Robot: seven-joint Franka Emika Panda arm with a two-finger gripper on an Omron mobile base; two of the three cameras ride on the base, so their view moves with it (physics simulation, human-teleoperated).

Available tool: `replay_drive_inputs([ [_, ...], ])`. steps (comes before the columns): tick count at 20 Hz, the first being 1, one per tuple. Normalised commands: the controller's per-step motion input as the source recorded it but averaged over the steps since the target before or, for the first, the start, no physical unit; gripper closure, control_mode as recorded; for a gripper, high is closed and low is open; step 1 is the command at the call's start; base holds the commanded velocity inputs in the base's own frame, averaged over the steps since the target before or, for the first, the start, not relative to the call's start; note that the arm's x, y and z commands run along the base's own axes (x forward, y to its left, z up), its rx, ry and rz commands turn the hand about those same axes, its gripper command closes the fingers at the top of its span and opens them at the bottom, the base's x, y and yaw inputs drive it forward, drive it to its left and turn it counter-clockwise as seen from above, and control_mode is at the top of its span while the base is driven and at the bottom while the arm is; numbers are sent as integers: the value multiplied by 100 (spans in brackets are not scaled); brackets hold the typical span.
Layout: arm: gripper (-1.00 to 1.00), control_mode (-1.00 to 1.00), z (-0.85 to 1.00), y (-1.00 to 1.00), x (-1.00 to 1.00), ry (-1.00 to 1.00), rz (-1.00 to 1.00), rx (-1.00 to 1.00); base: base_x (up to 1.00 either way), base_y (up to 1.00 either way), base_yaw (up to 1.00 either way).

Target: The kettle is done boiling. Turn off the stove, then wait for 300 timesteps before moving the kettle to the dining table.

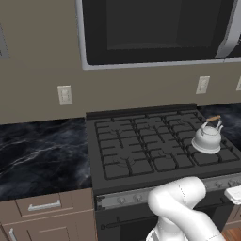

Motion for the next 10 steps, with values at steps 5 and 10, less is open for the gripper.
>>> replay_drive_inputs([
  [5, 100, -100, -3, -1, 0, 0, 0, 11, 0, 0, 0],
  [10, 100, -100, -7, 0, 0, 0, 0, 12, 0, 0, 0],
])
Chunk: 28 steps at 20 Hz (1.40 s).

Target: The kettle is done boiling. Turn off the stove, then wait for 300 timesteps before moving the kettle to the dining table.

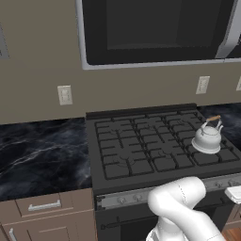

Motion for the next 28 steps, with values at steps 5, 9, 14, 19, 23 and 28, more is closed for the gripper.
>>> replay_drive_inputs([
  [5, 100, -100, -8, -1, 0, 0, 0, 13, 0, 0, 0],
  [9, 100, -100, -11, 0, -1, 0, 0, 13, 0, 0, 0],
  [14, 100, -100, -13, 0, -1, 0, 0, 13, 0, 0, 0],
  [19, 100, -100, -13, 0, -1, 0, 0, 14, 0, 0, 0],
  [23, 100, -100, -16, 0, -2, 0, 0, 14, 0, 0, 0],
  [28, 100, -100, -16, 0, -2, 0, 0, 15, 0, 0, 0],
])
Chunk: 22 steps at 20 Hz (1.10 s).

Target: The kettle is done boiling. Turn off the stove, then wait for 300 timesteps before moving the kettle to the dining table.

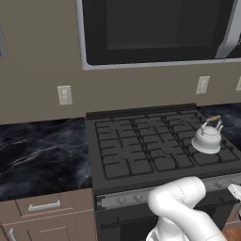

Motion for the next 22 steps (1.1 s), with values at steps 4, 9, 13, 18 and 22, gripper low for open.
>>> replay_drive_inputs([
  [4, 100, -100, -14, 0, -1, 0, 0, 15, 0, 0, 0],
  [9, 100, -100, -14, 0, -2, 0, 0, 14, 0, 0, 0],
  [13, 100, -100, -13, 0, -2, 0, 0, 15, 0, 0, 0],
  [18, 100, -100, -13, 0, 0, 0, 0, 14, 0, 0, 0],
  [22, 100, -100, -13, 0, -1, 0, 0, 15, 0, 0, 0],
])
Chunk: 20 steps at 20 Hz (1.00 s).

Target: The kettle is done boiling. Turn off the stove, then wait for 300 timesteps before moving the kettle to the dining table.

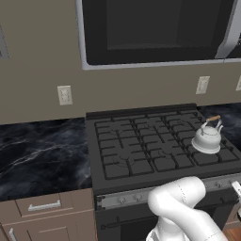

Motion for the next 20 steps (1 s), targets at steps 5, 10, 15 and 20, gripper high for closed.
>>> replay_drive_inputs([
  [5, 100, -100, -13, 0, -1, 0, 0, 15, 0, 0, 0],
  [10, 100, -100, -13, 0, -1, 0, 0, 16, 0, 0, 0],
  [15, 100, -100, -14, 0, -3, 0, 0, 16, 0, 0, 0],
  [20, 100, -100, -15, 0, -3, 0, 0, 15, 0, 0, 0],
])
